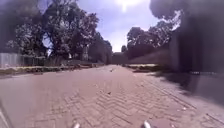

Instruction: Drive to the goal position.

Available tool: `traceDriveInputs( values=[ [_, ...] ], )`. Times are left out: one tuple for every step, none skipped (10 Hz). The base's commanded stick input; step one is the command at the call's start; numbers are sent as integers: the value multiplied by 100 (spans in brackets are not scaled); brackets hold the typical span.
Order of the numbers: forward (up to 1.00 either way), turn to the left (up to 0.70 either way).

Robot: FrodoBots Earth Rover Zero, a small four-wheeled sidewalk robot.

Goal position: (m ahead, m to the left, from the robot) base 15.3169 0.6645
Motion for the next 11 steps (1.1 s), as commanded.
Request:
traceDriveInputs(
  values=[
    [70, 0],
    [70, 0],
    [70, 0],
    [70, 0],
    [70, 0],
    [70, 0],
    [70, 0],
    [70, 0],
    [70, 0],
    [70, 0],
    [70, 0]
  ],
)
